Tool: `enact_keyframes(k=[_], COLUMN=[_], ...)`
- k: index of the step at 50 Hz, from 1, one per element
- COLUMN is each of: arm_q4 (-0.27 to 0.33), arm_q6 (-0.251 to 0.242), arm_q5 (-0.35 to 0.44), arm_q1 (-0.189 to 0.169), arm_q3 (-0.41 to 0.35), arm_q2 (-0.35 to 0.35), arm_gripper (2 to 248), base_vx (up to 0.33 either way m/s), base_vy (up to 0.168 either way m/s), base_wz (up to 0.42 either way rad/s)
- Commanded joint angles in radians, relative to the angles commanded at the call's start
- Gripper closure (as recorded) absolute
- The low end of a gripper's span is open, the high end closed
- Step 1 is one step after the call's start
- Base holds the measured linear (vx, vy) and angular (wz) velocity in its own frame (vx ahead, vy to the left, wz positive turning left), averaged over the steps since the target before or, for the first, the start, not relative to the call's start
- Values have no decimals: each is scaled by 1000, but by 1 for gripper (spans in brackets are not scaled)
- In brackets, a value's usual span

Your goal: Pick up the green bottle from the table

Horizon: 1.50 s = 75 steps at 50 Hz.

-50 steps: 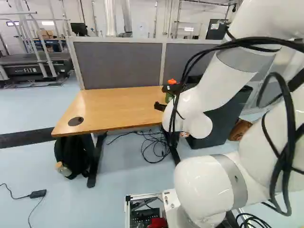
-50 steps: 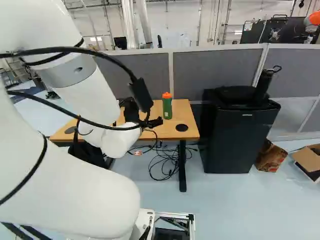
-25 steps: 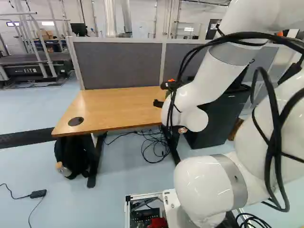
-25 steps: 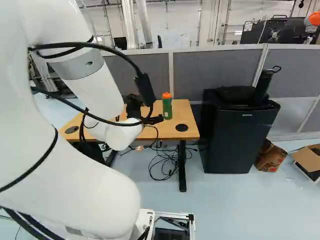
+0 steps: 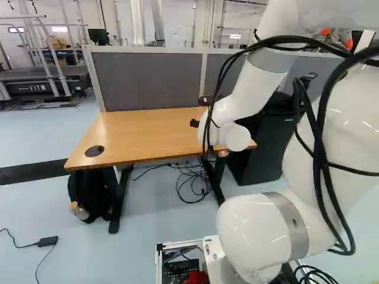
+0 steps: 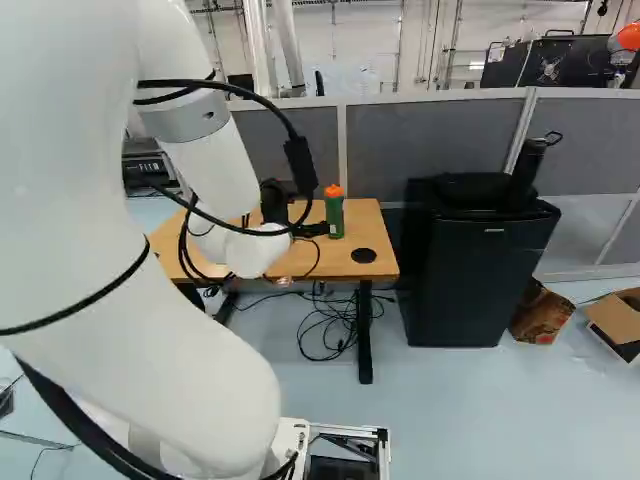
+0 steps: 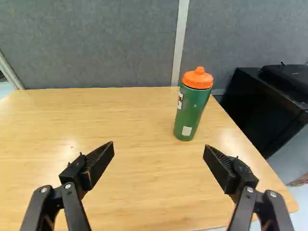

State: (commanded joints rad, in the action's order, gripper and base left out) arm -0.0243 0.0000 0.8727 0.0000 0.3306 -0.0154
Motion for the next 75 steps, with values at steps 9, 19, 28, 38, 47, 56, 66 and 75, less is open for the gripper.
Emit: enact_keyframes(k=[9, 19, 28, 38, 47, 56, 66, 75], arm_q4=[-39, -57, -68, -83, -97, -111, -117, -117], arm_q6=[0, 0, 0, 0, 0, 0, 0, 0], arm_q5=[0, 0, 27, 85, 136, 170, 178, 179], arm_q1=[0, -2, -3, -5, -10, -23, -45, -62], arm_q3=[49, 107, 157, 208, 249, 283, 319, 356], arm_q2=[56, 133, 200, 268, 323, 371, 422, 469], arm_gripper=[3, 3, 3, 3, 3, 3, 3, 3], base_vx=[0, 0, 0, 0, 0, 0, 0, 0], base_vy=[0, 0, 0, 0, 0, 0, 0, 0], base_wz=[0, 0, 0, 0, 0, 0, 0, 0])
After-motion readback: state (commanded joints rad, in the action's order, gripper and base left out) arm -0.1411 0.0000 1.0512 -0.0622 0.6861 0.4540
